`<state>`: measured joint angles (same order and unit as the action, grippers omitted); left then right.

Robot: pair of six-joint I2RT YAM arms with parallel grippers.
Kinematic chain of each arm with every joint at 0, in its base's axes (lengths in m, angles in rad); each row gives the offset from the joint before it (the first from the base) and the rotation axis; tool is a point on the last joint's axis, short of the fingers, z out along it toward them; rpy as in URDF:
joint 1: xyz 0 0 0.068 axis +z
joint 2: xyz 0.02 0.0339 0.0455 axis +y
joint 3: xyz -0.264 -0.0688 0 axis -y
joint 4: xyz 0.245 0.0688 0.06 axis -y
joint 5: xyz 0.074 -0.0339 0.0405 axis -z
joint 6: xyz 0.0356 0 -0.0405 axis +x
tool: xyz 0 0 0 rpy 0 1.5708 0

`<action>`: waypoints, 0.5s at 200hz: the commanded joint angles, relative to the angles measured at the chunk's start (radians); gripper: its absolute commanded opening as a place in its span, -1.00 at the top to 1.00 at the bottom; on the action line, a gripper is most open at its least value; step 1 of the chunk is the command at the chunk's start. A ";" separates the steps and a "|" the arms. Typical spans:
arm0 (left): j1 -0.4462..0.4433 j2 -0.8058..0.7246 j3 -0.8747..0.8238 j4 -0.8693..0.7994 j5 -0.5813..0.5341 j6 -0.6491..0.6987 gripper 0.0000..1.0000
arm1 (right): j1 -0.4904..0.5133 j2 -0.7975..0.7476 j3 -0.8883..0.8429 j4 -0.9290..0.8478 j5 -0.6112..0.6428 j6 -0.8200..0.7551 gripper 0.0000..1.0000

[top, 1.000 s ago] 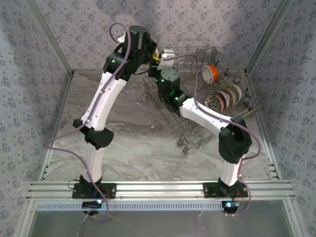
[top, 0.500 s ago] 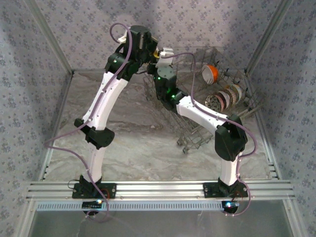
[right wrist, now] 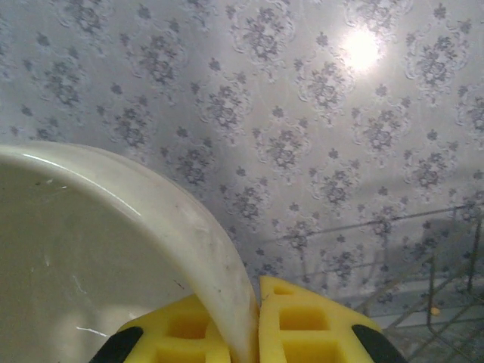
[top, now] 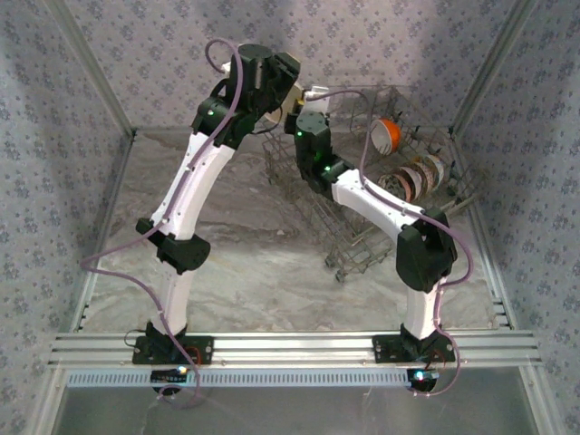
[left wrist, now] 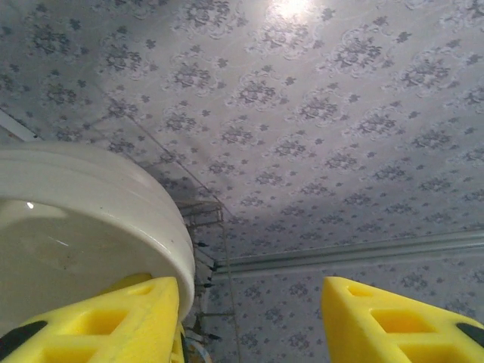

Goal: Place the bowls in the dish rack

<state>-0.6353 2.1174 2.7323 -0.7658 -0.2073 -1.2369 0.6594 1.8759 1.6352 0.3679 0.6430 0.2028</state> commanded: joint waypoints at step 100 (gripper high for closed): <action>0.176 -0.066 -0.057 -0.003 0.277 0.254 -0.10 | -0.294 -0.142 0.041 -0.271 0.027 -0.164 1.00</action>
<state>-0.4744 2.1120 2.7121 -0.7597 -0.0086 -1.0824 0.4026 1.8210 1.6352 0.1123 0.6453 0.1341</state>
